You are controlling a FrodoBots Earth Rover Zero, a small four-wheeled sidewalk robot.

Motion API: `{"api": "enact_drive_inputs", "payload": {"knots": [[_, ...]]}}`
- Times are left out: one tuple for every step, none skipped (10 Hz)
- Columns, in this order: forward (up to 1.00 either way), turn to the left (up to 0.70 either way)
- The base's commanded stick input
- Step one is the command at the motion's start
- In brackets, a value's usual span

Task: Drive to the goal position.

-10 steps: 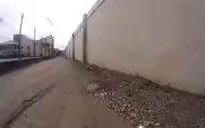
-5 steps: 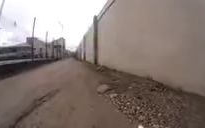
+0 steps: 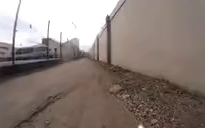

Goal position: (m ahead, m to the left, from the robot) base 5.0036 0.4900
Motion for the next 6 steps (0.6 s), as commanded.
{"api": "enact_drive_inputs", "payload": {"knots": [[0.23,0.45],[0.30,0.60],[0.30,0.60],[0.30,0.60],[0.30,0.36],[0.30,0.00]]}}
